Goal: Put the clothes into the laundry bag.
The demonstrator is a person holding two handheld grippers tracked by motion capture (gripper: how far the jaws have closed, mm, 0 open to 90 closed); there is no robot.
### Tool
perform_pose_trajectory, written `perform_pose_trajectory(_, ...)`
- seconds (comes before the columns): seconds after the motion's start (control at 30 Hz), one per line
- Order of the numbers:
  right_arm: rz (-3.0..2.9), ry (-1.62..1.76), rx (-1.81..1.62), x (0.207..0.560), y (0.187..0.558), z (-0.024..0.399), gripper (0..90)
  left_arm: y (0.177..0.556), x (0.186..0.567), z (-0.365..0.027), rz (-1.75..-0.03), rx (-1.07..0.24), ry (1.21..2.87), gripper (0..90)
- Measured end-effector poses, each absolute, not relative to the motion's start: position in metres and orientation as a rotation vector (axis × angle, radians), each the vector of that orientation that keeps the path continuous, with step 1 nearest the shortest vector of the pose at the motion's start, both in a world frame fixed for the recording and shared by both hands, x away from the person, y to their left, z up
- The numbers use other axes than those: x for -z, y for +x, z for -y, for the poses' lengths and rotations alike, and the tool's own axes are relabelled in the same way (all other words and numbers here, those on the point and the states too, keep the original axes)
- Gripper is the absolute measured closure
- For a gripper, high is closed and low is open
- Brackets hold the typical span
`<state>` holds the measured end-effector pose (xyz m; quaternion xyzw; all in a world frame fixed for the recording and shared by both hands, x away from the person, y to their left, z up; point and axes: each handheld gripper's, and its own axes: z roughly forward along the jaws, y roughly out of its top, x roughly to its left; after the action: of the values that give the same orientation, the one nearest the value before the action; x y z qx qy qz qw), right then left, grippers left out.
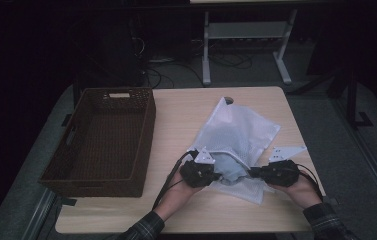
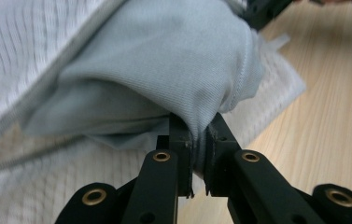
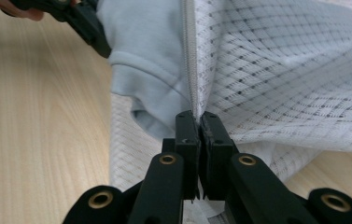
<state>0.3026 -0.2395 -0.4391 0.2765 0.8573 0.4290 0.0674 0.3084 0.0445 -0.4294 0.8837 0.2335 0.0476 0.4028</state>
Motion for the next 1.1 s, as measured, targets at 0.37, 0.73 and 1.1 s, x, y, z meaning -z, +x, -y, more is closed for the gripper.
perform_pose_trajectory(0.37, -2.538, 0.805, -1.396, 0.425, 0.302, 0.244, 86.6, 0.322, 0.412, -0.02, -0.576, -0.178, 2.208, 84.0)
perform_pose_trajectory(0.73, -2.522, 0.767, -1.433, 0.416, 0.299, 0.244, 87.0, 0.328, 0.418, -0.001, -0.58, -0.203, 2.219, 84.0)
perform_pose_trajectory(1.1, -2.518, 0.763, -1.444, 0.414, 0.299, 0.245, 87.0, 0.326, 0.397, -0.022, -0.606, -0.26, 2.159, 84.6)
